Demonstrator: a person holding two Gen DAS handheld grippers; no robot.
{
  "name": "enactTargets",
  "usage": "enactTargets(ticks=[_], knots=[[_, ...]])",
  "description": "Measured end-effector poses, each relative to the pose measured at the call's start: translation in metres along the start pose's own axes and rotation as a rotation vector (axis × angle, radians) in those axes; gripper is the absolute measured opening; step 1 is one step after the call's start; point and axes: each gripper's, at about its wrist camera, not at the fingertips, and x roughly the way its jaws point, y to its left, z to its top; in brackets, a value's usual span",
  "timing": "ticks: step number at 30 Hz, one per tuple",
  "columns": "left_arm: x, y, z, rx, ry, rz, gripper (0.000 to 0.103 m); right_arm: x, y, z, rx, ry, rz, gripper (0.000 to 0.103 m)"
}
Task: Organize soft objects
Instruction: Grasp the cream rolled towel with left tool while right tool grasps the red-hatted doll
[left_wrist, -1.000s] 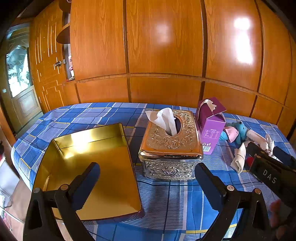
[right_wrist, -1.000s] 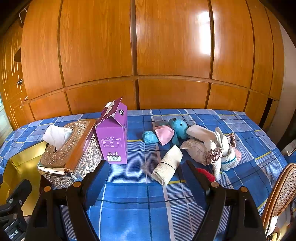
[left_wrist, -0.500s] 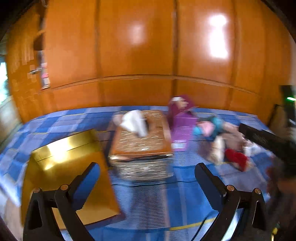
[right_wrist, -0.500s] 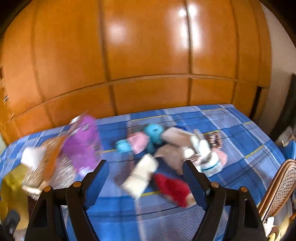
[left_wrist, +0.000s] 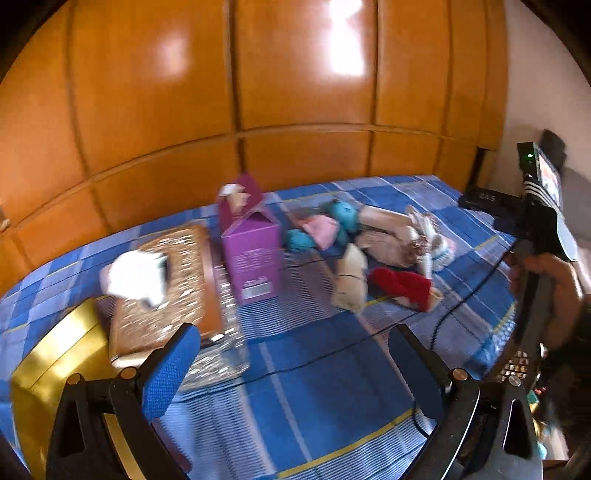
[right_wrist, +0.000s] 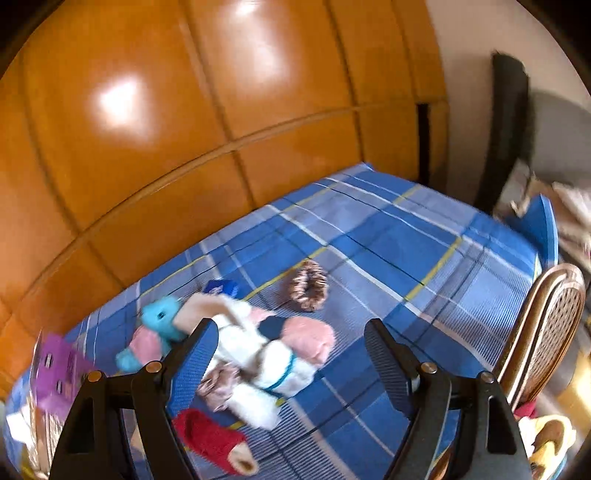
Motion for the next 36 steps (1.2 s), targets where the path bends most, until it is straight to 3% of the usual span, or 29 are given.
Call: enactTargets(ticks=[3, 6, 11, 20, 24, 25, 28, 31, 36], knots=[[0.017, -0.011, 0.011, 0.03, 0.028, -0.024, 0.098, 0.007, -0.011, 0.0, 0.065, 0.016, 0.036, 0.083], [0.039, -0.027, 0.022, 0.058, 0.068, -0.055, 0.085, 0.003, -0.008, -0.001, 0.061, -0.006, 0.062, 0.083], [0.085, -0.06, 0.034, 0.157, 0.13, -0.088, 0.055, 0.002, -0.005, -0.003, 0.044, -0.002, 0.113, 0.083], [0.181, -0.091, 0.046, 0.271, 0.275, -0.046, 0.055, 0.007, -0.013, -0.003, 0.083, 0.021, 0.158, 0.083], [0.214, -0.093, 0.044, 0.274, 0.337, -0.041, 0.055, 0.008, -0.012, -0.004, 0.078, 0.026, 0.16, 0.083], [0.22, -0.093, 0.044, 0.28, 0.347, -0.037, 0.045, 0.008, -0.011, -0.004, 0.076, 0.028, 0.157, 0.083], [0.224, -0.086, 0.04, 0.235, 0.33, -0.068, 0.042, 0.011, -0.008, -0.004, 0.063, 0.05, 0.155, 0.083], [0.218, -0.071, 0.031, 0.174, 0.32, -0.101, 0.042, 0.022, -0.002, -0.004, 0.03, 0.122, 0.154, 0.08], [0.206, -0.062, 0.024, 0.138, 0.339, -0.107, 0.042, 0.064, 0.027, -0.016, -0.122, 0.456, 0.266, 0.069]])
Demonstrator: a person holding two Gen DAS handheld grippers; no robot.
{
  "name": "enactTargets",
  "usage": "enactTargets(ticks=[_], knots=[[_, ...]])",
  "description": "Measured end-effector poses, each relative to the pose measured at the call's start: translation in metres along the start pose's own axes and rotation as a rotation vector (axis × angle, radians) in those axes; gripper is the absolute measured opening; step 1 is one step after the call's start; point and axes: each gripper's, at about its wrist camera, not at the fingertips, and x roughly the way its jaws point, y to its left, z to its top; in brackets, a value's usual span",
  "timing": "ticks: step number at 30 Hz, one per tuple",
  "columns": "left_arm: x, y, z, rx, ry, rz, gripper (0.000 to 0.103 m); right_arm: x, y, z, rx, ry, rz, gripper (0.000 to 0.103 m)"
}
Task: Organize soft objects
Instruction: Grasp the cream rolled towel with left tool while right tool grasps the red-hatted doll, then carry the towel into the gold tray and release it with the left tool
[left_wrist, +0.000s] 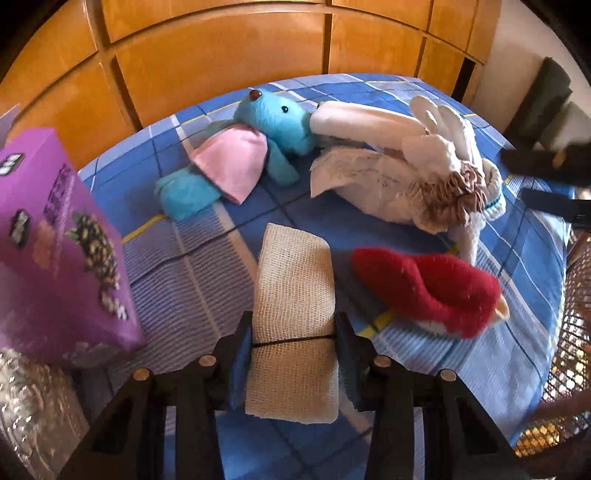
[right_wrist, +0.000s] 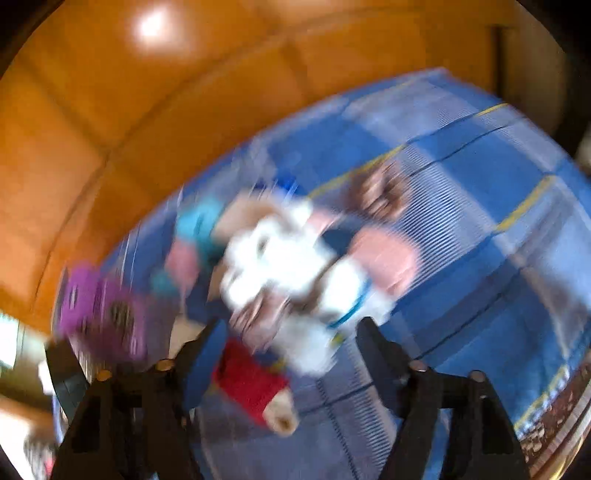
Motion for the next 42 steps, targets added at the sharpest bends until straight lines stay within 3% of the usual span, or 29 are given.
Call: enactTargets(ticks=[5, 8, 12, 14, 20, 24, 28, 32, 36, 42], knots=[[-0.027, -0.002, 0.003, -0.007, -0.045, 0.003, 0.042, 0.017, 0.026, -0.005, -0.163, 0.121, 0.0, 0.069], [-0.049, -0.003, 0.015, 0.001, -0.094, -0.006, 0.042, 0.033, 0.044, -0.011, -0.264, 0.191, -0.068, 0.069], [-0.073, 0.0, 0.048, -0.01, -0.153, -0.018, 0.042, 0.062, 0.063, -0.022, -0.365, 0.314, -0.162, 0.069], [-0.083, 0.005, 0.072, -0.031, -0.176, -0.016, 0.042, 0.073, 0.067, -0.025, -0.353, 0.355, -0.142, 0.063], [-0.118, 0.051, 0.127, -0.119, -0.28, 0.061, 0.042, 0.082, 0.084, -0.037, -0.434, 0.26, -0.235, 0.052], [-0.147, 0.109, 0.126, -0.231, -0.345, 0.154, 0.042, 0.081, 0.09, -0.043, -0.45, 0.245, -0.241, 0.051], [-0.171, 0.174, 0.092, -0.362, -0.371, 0.255, 0.042, 0.088, 0.101, -0.048, -0.462, 0.235, -0.253, 0.051], [-0.196, 0.222, 0.026, -0.471, -0.399, 0.336, 0.042, 0.096, 0.102, -0.049, -0.462, 0.232, -0.257, 0.051], [-0.207, 0.24, -0.049, -0.544, -0.398, 0.385, 0.042, 0.096, 0.104, -0.051, -0.472, 0.226, -0.269, 0.051], [-0.191, 0.253, -0.157, -0.732, -0.317, 0.37, 0.042, 0.098, 0.11, -0.059, -0.475, 0.215, -0.279, 0.051]])
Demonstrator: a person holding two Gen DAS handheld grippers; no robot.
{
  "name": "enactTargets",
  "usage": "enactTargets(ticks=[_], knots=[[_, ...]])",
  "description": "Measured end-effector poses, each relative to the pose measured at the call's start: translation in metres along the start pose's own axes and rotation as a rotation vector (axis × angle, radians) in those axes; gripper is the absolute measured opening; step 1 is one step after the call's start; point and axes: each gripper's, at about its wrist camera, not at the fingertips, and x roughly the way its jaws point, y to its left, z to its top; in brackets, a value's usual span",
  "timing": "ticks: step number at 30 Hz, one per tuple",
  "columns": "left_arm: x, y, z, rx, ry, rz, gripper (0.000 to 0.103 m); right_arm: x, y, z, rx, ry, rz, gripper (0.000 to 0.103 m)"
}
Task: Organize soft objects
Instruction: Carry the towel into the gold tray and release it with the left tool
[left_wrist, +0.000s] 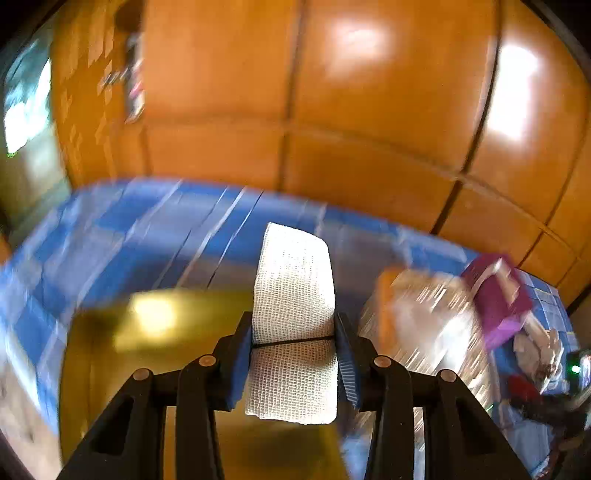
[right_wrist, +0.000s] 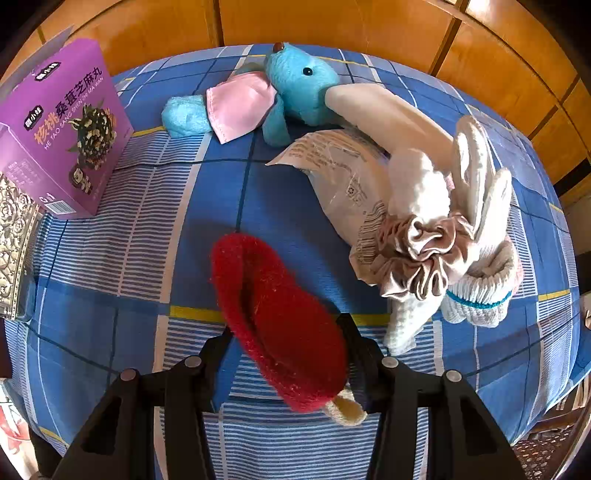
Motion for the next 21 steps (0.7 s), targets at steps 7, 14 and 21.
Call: enactTargets(ticks=[7, 14, 21], knots=[[0.015, 0.009, -0.071, -0.079, 0.137, -0.012, 0.043, 0.0, 0.009, -0.009, -0.004, -0.026, -0.02, 0.05], [0.014, -0.004, -0.098, -0.047, 0.171, -0.033, 0.069, -0.004, 0.024, -0.022, -0.014, -0.071, -0.016, 0.032], [-0.005, -0.003, -0.102, 0.011, 0.117, -0.044, 0.075, -0.025, 0.03, -0.018, 0.052, -0.085, 0.067, 0.024]])
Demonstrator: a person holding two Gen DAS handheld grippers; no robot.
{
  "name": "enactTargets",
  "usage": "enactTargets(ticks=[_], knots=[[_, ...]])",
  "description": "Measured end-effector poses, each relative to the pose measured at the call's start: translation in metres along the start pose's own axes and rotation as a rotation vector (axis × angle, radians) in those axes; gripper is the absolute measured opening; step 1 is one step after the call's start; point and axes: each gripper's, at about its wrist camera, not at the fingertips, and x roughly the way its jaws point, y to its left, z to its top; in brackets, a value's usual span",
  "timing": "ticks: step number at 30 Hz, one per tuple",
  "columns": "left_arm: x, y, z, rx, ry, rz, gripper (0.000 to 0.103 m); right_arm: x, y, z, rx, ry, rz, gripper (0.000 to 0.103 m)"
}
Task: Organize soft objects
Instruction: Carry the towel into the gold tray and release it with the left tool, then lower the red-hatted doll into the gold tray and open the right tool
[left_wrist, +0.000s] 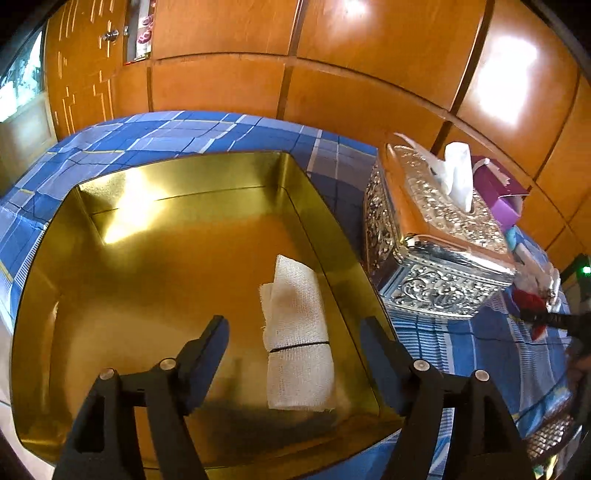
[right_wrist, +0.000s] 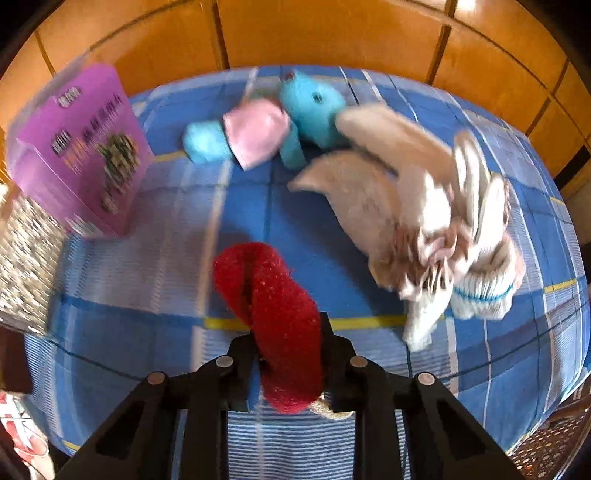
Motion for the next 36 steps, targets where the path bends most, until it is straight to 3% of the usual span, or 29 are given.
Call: enactTargets(ticks=[5, 13, 16, 19, 23, 26, 28, 31, 33, 36], knots=[[-0.01, 0.008, 0.002, 0.0, -0.023, -0.003, 0.08, -0.032, 0.014, 0.032, -0.002, -0.072, 0.037, 0.024], [-0.026, 0.018, 0.003, -0.016, -0.049, -0.01, 0.083, -0.07, 0.024, 0.134, 0.043, -0.189, 0.037, 0.024], [-0.032, 0.022, 0.005, -0.025, -0.059, -0.007, 0.083, -0.085, 0.053, 0.165, 0.012, -0.237, 0.078, 0.024], [-0.036, 0.025, 0.006, -0.028, -0.065, 0.005, 0.084, -0.101, 0.101, 0.177, -0.099, -0.286, 0.164, 0.024], [-0.04, 0.034, 0.004, -0.044, -0.07, 0.026, 0.086, -0.125, 0.175, 0.153, -0.314, -0.325, 0.357, 0.024], [-0.046, 0.043, 0.004, -0.055, -0.083, 0.049, 0.086, -0.135, 0.226, 0.106, -0.506, -0.31, 0.507, 0.024], [-0.05, 0.049, 0.005, -0.066, -0.094, 0.063, 0.086, -0.132, 0.249, 0.074, -0.608, -0.276, 0.559, 0.024], [-0.058, 0.063, 0.006, -0.095, -0.121, 0.096, 0.086, -0.115, 0.28, 0.034, -0.708, -0.204, 0.581, 0.024], [-0.061, 0.072, 0.007, -0.117, -0.136, 0.119, 0.086, -0.098, 0.302, 0.016, -0.741, -0.165, 0.545, 0.024], [-0.062, 0.082, 0.006, -0.147, -0.141, 0.14, 0.086, -0.075, 0.322, 0.011, -0.717, -0.112, 0.508, 0.025]])
